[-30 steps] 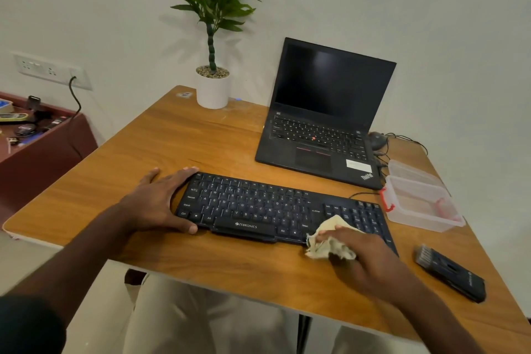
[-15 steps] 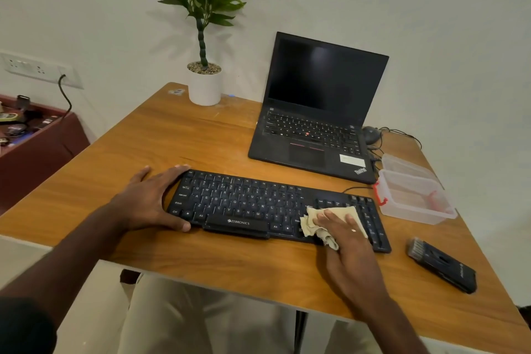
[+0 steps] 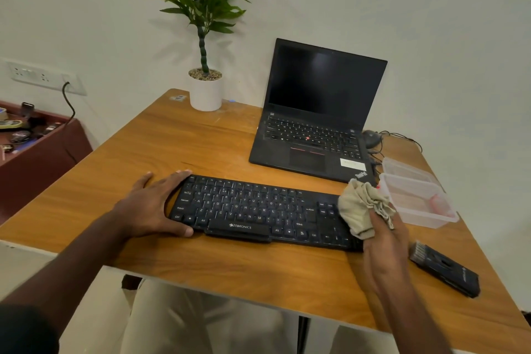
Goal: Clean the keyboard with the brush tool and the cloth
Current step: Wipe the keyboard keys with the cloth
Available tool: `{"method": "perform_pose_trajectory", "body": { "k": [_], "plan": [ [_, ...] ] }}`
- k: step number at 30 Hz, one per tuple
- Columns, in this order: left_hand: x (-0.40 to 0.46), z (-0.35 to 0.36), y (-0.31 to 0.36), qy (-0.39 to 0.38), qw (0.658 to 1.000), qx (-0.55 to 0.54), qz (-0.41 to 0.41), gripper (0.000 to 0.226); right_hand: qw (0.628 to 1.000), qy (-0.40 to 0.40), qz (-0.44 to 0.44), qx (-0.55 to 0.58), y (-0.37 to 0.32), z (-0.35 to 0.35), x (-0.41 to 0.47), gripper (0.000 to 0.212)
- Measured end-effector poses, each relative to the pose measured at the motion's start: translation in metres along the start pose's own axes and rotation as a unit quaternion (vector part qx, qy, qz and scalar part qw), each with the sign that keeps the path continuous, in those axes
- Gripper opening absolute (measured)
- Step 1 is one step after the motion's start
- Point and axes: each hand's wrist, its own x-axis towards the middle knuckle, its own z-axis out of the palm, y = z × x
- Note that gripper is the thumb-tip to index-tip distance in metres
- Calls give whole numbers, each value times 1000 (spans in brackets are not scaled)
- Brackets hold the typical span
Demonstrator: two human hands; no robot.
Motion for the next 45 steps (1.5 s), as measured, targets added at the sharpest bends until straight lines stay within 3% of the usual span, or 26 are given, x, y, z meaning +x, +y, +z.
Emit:
{"method": "perform_pose_trajectory", "body": {
  "k": [3,5,6,7,8,9,11,13,16,18,19,21,23,25,28,29,31,35,37,40,43,45],
  "plan": [
    [-1,0,1,0,1000,-1,-1,137,960,-32,-155,-232,5,1,-18,45],
    [-1,0,1,1,1000,2,1,137,858,-137,-250,-427,20,-3,-22,59],
    [-1,-1,1,2,1000,3,2,137,798,-188,-279,-500,27,-3,-23,64],
    [-1,-1,1,2,1000,5,1,138,762,-215,-297,-534,34,-5,-21,64],
    [-1,0,1,1,1000,6,1,138,769,-218,-291,-526,36,-5,-21,62],
    [-1,1,2,1,1000,6,-1,138,806,-203,-261,-491,33,-3,-24,57],
    [-1,1,3,0,1000,5,-4,138,885,-178,-158,-401,23,0,-28,43],
    [-2,0,5,-9,1000,0,-8,138,941,-163,-27,-296,10,5,-25,34],
    [-2,0,13,-16,1000,-1,-17,137,986,-104,111,-75,-3,5,-9,29],
    [-1,4,31,16,999,29,-24,138,988,-49,122,80,-16,2,4,29],
    [1,6,46,38,998,54,-21,140,990,-24,96,100,-21,-1,9,30],
    [7,10,82,64,992,104,6,142,999,3,-13,-34,-27,-7,15,29],
    [17,17,120,63,987,139,52,138,958,-12,-175,-225,-30,-8,12,36],
    [31,28,155,43,980,170,95,134,879,-78,-290,-370,-30,-8,7,51],
    [52,46,189,7,973,197,120,133,697,-210,-280,-625,-21,-8,-6,60],
    [58,50,194,-2,973,200,116,133,672,-226,-267,-653,-13,-14,-8,63],
    [67,54,197,-29,978,188,91,132,684,-228,-250,-646,-5,-23,-10,65],
    [69,52,198,-80,979,181,58,130,674,-214,-282,-648,2,-31,-13,66],
    [69,51,200,-79,979,181,55,129,712,-209,-217,-635,4,-33,-20,61],
    [69,51,203,-76,979,185,50,129,808,-198,-174,-527,9,-35,-26,56],
    [68,50,206,-72,977,194,49,124,820,-245,-216,-470,16,-28,-36,59],
    [67,50,206,-69,976,197,53,123,858,-240,-180,-418,12,-24,-45,54]
  ]
}}
